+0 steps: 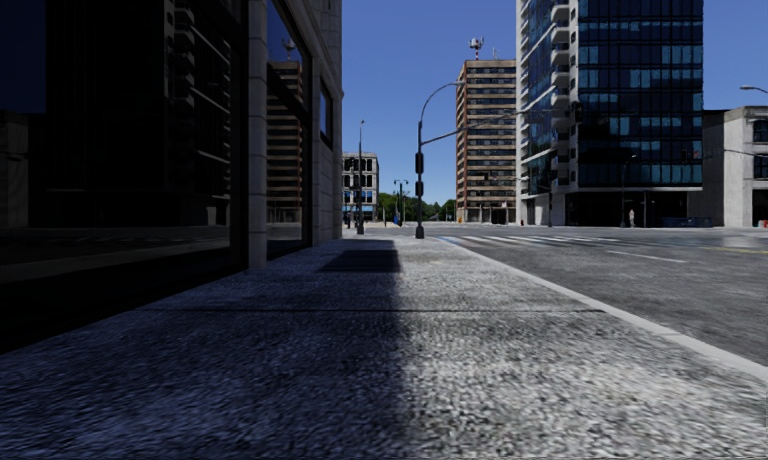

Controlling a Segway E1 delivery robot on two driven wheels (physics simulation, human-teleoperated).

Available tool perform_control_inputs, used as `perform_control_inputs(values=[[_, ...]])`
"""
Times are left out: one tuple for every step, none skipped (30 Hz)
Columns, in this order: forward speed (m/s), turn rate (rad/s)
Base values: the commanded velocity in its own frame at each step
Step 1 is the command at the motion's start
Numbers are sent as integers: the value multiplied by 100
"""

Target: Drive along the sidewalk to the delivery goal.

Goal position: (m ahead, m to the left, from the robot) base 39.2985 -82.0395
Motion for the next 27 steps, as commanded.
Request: perform_control_inputs(values=[[200,0],[200,0],[200,0],[200,0],[200,0],[200,0],[200,0],[200,0],[200,0],[200,0],[200,0],[200,0],[200,0],[200,0],[200,0],[200,0],[200,0],[200,0],[200,0],[200,0],[200,0],[200,0],[200,0],[200,0],[200,0],[200,0],[200,-28]])
